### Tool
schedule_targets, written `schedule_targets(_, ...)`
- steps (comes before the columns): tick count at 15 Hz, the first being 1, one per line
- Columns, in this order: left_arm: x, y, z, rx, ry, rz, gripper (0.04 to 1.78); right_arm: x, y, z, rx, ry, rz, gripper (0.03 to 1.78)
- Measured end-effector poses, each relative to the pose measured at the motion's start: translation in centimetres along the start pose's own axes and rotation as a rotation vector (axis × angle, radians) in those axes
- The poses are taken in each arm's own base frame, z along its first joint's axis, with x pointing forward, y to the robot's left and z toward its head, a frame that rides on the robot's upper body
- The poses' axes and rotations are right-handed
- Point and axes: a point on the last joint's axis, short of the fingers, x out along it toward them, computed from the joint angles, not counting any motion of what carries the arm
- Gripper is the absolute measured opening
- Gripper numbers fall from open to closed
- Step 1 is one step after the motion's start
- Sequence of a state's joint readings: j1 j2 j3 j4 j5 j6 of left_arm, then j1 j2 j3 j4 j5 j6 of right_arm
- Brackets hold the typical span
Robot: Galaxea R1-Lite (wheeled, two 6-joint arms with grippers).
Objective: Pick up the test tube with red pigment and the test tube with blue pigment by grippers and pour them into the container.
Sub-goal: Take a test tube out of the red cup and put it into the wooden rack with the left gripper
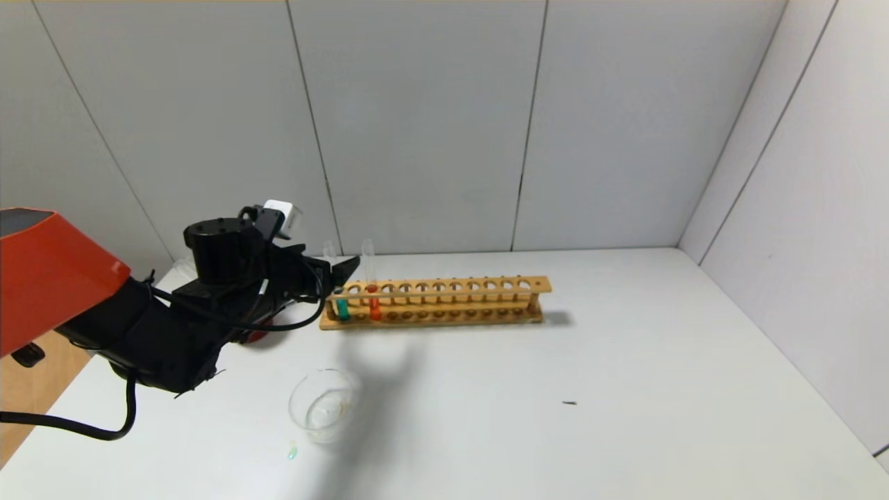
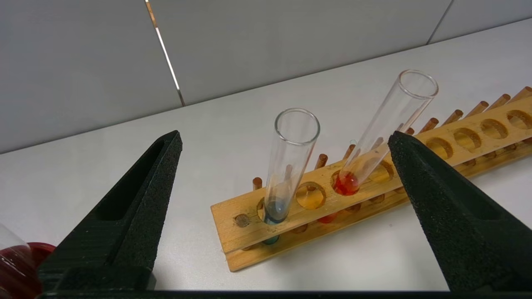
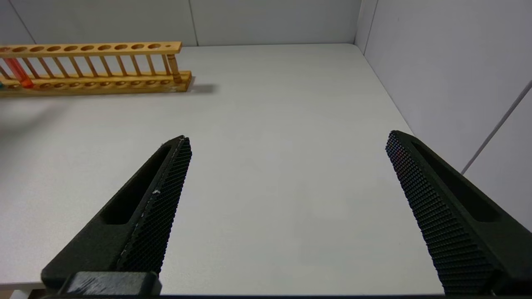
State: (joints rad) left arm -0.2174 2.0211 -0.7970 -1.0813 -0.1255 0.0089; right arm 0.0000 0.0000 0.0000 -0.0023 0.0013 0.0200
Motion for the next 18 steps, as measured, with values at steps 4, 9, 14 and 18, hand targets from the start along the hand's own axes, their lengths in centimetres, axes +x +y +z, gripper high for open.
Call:
schedule_targets(4, 0.0, 0.4, -0.8, -0.005, 0.02, 0.009, 1.75, 0.0, 0.0, 0.0, 0.0, 0.0, 0.0, 1.71)
schedule_targets(9, 0.7, 0.7, -1.8, -0.011, 0.038, 0.014, 1.75, 0.0, 0.0, 0.0, 0.0, 0.0, 0.0, 1.71)
schedule_targets(14, 1.2, 0.7, -2.4, -0.019, 0.048, 0.017, 1.75, 0.0, 0.0, 0.0, 0.0, 0.0, 0.0, 1.71)
schedule_targets(18, 1.5, 0.8, -2.5, -0.024, 0.045, 0.021, 1.75, 0.0, 0.0, 0.0, 0.0, 0.0, 0.0, 1.71)
